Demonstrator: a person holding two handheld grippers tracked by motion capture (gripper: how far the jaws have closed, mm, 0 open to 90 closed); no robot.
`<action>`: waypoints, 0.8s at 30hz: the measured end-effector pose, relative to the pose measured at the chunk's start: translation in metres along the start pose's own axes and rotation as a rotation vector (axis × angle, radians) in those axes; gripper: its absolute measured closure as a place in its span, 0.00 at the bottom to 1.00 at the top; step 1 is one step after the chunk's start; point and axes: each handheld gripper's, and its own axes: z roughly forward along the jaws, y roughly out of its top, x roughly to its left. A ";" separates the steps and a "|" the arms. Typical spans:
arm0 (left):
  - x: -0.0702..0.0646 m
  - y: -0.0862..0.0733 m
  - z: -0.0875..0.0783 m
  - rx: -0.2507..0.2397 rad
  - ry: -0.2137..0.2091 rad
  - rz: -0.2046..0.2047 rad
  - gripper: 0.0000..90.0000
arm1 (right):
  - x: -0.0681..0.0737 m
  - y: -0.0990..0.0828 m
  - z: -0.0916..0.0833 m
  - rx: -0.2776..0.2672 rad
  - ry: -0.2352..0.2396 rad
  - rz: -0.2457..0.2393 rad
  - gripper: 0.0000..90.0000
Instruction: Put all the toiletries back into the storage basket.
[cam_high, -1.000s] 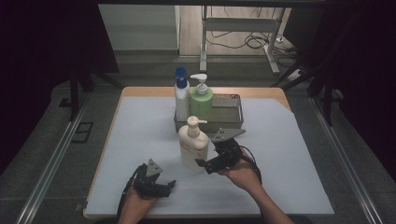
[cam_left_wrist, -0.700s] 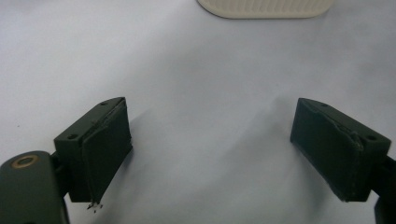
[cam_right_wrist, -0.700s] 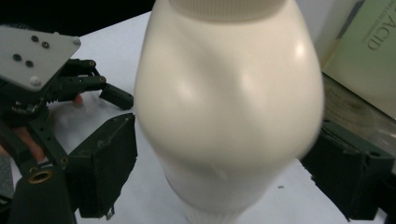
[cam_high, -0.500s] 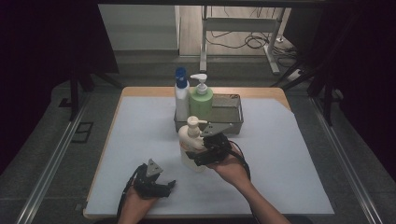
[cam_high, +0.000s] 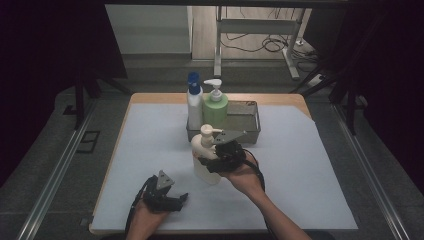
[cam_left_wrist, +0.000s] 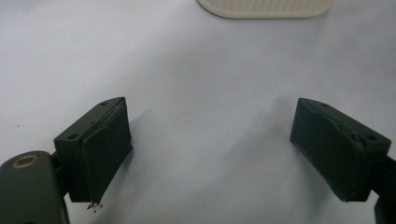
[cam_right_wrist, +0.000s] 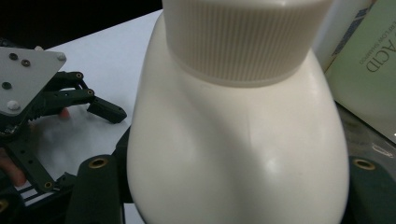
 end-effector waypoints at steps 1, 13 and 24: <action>0.000 0.000 0.000 0.000 0.000 0.000 0.13 | 0.000 0.000 0.000 0.004 -0.001 -0.001 0.40; 0.000 0.000 0.000 -0.003 -0.001 -0.002 0.13 | -0.006 0.008 -0.020 0.042 0.028 -0.009 0.40; 0.000 0.000 0.000 0.000 -0.002 -0.002 0.13 | -0.021 0.015 -0.045 0.057 0.033 0.014 0.40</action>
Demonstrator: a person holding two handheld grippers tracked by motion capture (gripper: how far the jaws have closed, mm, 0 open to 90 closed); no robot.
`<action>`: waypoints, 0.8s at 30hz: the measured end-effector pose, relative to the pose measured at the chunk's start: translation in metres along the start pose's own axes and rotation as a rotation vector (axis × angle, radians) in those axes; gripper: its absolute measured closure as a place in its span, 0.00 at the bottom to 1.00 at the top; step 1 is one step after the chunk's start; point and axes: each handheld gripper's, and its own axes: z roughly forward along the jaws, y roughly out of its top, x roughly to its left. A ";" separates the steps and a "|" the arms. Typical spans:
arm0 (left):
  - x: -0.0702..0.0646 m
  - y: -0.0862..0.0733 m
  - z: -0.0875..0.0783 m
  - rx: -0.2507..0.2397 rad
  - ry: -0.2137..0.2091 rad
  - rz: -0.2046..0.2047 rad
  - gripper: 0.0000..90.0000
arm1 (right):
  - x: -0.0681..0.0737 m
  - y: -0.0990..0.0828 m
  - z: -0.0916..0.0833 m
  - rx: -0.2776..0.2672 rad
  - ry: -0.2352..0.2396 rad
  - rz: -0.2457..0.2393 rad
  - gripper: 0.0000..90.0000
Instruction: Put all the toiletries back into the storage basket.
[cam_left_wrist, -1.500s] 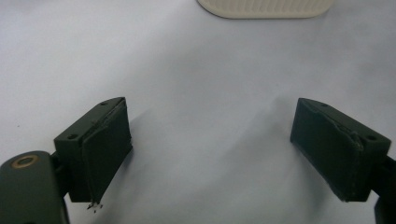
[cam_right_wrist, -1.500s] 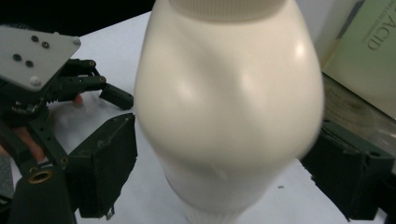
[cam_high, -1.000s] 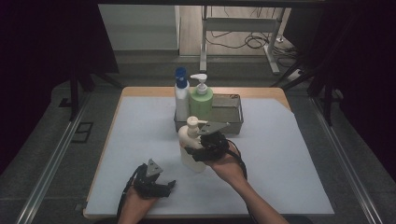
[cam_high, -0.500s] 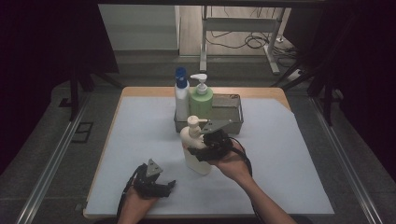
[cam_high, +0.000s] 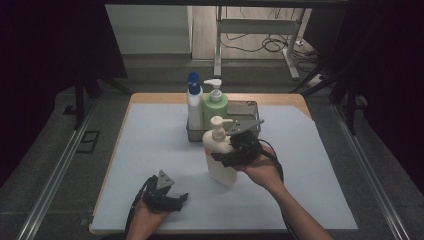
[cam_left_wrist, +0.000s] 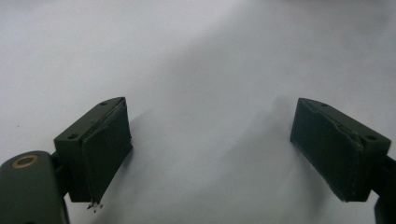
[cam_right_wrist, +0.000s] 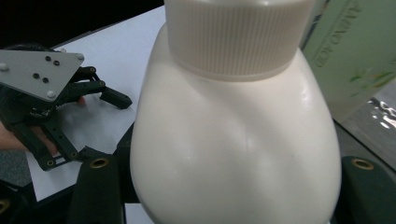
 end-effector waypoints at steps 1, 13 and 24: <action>0.000 0.000 0.000 0.000 0.000 0.000 0.13 | -0.002 0.001 -0.003 -0.001 -0.001 -0.002 0.40; 0.000 0.000 0.000 0.002 -0.002 0.001 0.13 | -0.024 0.012 -0.034 -0.024 -0.048 0.019 0.40; 0.000 0.000 0.000 0.001 -0.002 -0.001 0.13 | -0.049 0.021 -0.055 -0.046 -0.122 0.057 0.40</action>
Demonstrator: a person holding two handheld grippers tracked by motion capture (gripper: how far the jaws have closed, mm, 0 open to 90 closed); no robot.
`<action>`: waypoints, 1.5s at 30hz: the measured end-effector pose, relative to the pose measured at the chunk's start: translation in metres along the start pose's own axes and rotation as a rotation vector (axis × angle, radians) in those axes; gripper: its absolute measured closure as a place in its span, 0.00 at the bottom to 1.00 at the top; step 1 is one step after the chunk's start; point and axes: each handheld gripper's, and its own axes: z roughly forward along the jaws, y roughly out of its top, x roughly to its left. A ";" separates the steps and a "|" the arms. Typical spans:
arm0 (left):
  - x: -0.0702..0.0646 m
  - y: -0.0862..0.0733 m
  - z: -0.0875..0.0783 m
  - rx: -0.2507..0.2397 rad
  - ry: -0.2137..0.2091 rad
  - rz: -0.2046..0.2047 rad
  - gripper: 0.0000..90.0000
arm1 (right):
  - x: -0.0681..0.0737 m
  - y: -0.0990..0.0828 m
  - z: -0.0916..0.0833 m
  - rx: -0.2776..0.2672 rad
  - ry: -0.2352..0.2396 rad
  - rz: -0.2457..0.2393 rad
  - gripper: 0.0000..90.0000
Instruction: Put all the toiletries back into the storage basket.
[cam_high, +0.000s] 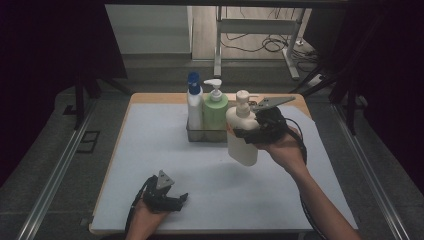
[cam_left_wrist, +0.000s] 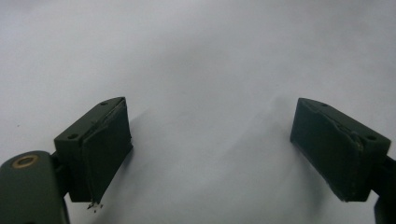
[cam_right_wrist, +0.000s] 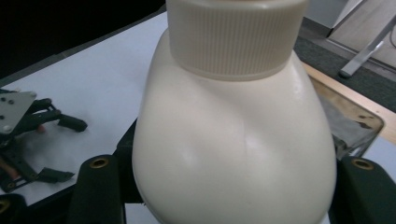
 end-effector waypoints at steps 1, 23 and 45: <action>0.000 0.000 0.000 0.000 0.000 0.000 0.13 | -0.003 0.001 -0.001 -0.002 -0.008 0.004 0.40; 0.000 0.000 0.000 -0.002 0.001 -0.001 0.13 | -0.041 0.022 0.004 -0.028 -0.121 0.061 0.40; 0.000 0.000 0.000 -0.001 0.001 0.000 0.13 | -0.074 0.041 0.022 -0.078 -0.200 0.127 0.40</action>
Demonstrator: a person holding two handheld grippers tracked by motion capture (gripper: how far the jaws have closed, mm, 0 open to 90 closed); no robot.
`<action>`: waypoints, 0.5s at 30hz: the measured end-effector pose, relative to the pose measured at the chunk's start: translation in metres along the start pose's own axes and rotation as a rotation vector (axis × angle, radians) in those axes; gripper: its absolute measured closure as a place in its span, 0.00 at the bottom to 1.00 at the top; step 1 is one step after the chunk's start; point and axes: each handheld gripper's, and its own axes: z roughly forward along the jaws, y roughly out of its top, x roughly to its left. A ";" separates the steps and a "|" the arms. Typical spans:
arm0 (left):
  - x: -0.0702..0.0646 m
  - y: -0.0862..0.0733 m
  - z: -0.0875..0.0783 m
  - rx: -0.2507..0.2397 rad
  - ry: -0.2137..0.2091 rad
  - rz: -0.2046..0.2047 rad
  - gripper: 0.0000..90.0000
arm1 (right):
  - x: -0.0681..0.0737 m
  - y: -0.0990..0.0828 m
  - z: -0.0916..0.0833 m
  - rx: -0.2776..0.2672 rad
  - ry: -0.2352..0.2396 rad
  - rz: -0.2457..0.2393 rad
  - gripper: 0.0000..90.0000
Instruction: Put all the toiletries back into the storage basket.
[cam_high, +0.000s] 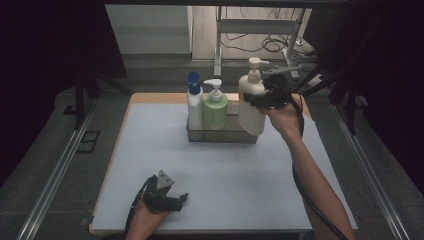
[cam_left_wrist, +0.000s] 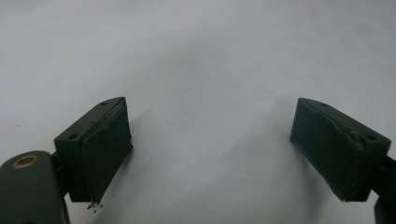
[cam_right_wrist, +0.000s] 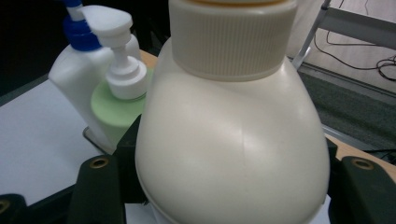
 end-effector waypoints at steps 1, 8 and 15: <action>0.000 0.000 0.000 0.000 0.000 0.000 0.13 | -0.001 0.002 0.003 -0.003 -0.008 0.005 0.40; 0.000 0.000 0.000 0.000 0.000 0.000 0.13 | -0.004 0.006 0.015 -0.011 -0.025 0.010 0.40; 0.000 0.000 0.000 -0.003 0.000 -0.003 0.13 | -0.006 0.008 0.032 -0.021 -0.037 0.018 0.40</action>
